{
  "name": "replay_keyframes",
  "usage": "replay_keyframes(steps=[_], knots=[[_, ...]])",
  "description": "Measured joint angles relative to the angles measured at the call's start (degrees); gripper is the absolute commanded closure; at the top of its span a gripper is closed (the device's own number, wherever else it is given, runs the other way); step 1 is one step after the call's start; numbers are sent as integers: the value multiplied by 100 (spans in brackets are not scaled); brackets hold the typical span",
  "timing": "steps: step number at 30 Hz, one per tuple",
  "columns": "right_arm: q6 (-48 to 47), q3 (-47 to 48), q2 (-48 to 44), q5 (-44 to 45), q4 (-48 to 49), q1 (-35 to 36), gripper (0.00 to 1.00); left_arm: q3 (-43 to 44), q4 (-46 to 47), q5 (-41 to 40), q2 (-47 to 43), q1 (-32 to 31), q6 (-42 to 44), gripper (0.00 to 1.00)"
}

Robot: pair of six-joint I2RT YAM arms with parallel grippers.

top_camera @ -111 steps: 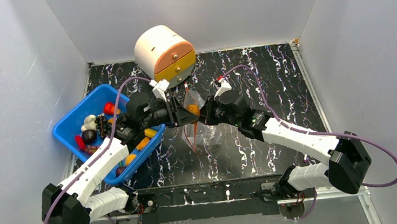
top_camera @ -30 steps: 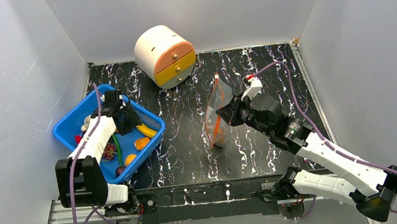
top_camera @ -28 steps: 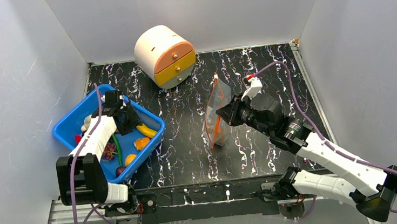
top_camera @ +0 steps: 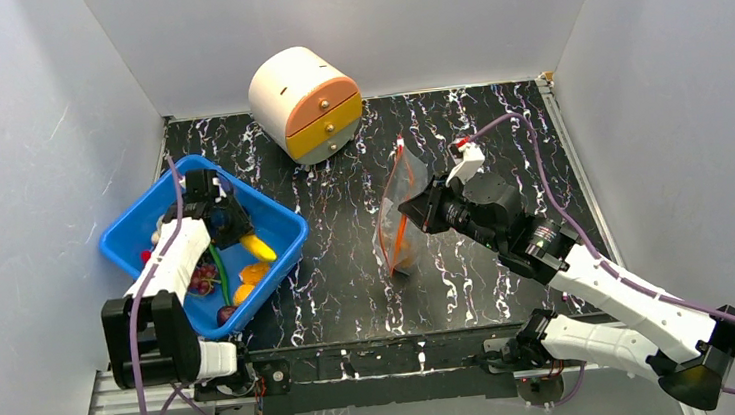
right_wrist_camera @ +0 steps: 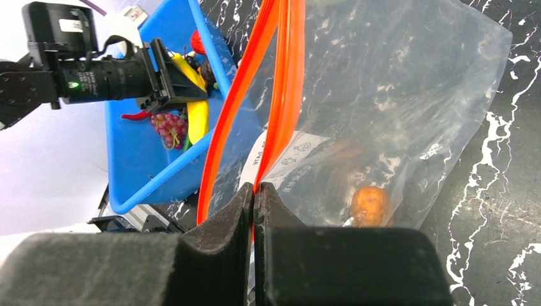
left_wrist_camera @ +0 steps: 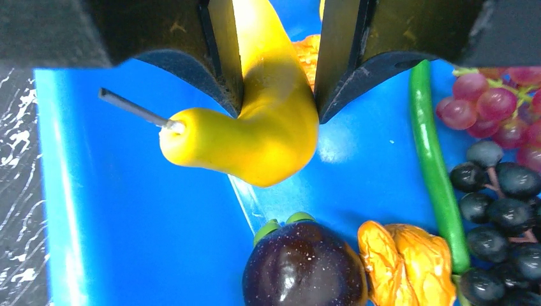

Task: Place the food in the zip-top bag and seal the zipper
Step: Pick up the fake fruit from the bin.

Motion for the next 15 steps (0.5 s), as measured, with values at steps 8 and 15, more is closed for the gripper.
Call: replay_keyframes(steps=[8,15], knots=[[4,-37,-4,63,-17,0,100,105,-516,-107,-916,0,15,81],[39,-37,229,-48,-15,0,100,651,-841,-90,-1716,0,125,81]])
